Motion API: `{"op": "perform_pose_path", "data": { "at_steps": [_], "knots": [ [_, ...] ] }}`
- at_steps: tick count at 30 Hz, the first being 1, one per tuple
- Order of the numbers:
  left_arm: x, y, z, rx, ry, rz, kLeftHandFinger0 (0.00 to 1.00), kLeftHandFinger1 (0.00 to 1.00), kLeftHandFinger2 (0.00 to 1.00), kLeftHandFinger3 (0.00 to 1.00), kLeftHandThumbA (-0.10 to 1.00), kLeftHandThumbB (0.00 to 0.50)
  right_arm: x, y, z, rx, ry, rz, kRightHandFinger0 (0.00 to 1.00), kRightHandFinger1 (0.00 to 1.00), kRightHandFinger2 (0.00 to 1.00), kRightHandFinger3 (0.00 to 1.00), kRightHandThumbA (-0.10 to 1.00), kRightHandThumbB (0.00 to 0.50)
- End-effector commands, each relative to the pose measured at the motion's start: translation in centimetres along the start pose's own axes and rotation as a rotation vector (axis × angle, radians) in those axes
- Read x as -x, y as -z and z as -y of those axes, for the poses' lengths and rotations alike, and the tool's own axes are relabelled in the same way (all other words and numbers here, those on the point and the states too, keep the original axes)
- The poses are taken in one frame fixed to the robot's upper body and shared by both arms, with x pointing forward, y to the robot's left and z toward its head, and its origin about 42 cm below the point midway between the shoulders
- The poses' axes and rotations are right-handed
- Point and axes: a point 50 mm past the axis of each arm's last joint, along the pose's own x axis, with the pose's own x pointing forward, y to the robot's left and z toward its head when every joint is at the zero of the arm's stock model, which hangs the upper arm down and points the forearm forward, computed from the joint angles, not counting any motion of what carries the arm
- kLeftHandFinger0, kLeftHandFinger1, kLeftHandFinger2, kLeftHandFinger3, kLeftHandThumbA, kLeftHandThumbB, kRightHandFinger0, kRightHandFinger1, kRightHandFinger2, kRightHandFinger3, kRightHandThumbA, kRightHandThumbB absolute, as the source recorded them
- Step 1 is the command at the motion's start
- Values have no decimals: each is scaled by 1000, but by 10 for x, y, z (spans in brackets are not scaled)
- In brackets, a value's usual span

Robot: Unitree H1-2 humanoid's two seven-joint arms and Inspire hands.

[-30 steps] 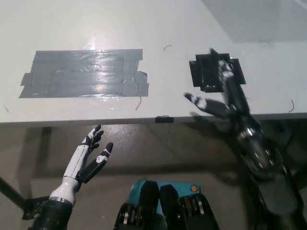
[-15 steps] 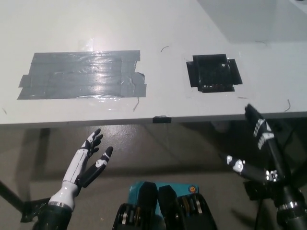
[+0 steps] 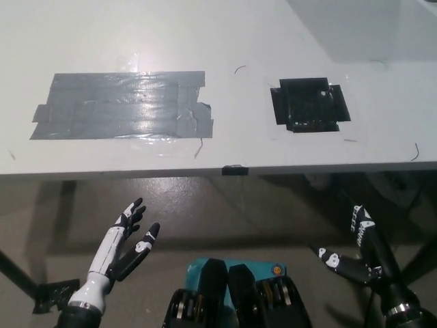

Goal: A white bottle is kept in the middle of the desk infront of the robot and the robot picks it up with its right hand and passes it to a person

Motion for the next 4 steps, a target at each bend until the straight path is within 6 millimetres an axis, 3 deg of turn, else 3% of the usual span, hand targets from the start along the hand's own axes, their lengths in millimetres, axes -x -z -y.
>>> {"op": "perform_pose_path", "data": {
  "at_steps": [1, 4],
  "knots": [
    [4, -13, -7, -17, -21, 53, 1000, 1000, 1000, 1000, 755, 55, -1, -11, -6, -27, -38, 83, 1000, 1000, 1000, 1000, 791, 317],
    [8, -16, -7, -3, -28, 46, 1000, 1000, 1000, 1000, 745, 54, 2, -11, -10, -33, -51, 84, 1000, 1000, 1000, 1000, 824, 308]
  ]
}}
